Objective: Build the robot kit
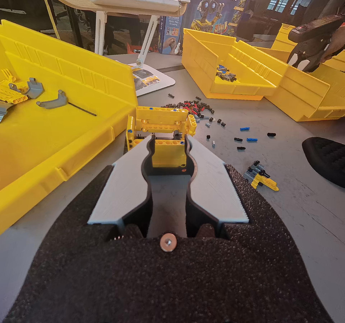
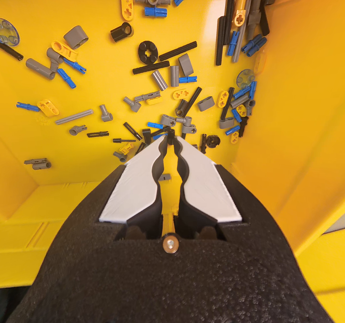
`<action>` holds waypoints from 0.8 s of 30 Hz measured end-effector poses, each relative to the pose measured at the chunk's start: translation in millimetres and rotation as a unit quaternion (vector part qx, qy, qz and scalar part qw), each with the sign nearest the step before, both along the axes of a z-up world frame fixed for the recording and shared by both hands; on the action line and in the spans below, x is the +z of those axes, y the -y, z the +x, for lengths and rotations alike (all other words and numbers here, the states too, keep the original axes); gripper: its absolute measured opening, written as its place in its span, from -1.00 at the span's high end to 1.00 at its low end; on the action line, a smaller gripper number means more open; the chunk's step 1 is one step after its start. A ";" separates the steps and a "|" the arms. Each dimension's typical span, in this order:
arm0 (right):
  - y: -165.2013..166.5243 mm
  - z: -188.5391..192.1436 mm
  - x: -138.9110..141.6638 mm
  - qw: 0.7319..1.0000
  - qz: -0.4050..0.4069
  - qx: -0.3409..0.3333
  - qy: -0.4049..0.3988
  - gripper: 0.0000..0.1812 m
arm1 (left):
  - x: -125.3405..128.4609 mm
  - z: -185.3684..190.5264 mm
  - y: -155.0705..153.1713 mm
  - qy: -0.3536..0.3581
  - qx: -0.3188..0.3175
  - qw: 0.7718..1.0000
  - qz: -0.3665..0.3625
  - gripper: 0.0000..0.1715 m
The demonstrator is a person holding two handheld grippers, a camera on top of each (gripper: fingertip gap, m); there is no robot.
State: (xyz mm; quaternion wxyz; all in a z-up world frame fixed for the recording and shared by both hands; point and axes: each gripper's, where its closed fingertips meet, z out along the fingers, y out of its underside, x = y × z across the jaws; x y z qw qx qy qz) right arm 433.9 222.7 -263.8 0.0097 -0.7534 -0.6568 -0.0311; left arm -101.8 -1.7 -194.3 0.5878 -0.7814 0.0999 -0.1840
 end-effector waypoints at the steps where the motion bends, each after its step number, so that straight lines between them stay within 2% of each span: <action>1: 0.8 0.0 -0.1 1.000 -0.004 -0.001 0.000 0.94 | 0.1 0.1 0.1 0.000 0.000 1.000 0.001 0.65; 6: 8.5 -1.8 -0.5 0.999 -0.038 -0.018 -0.008 0.93 | 0.6 0.6 0.6 0.002 -0.003 1.000 0.002 0.65; 10: 10.2 -1.0 -0.3 0.998 -0.052 -0.030 -0.016 0.83 | 0.9 0.5 0.7 0.004 -0.003 1.000 0.002 0.65; 24: -3.0 0.8 -1.9 1.000 -0.015 -0.021 -0.010 0.93 | 0.2 0.2 0.2 0.005 -0.003 1.000 -0.001 0.65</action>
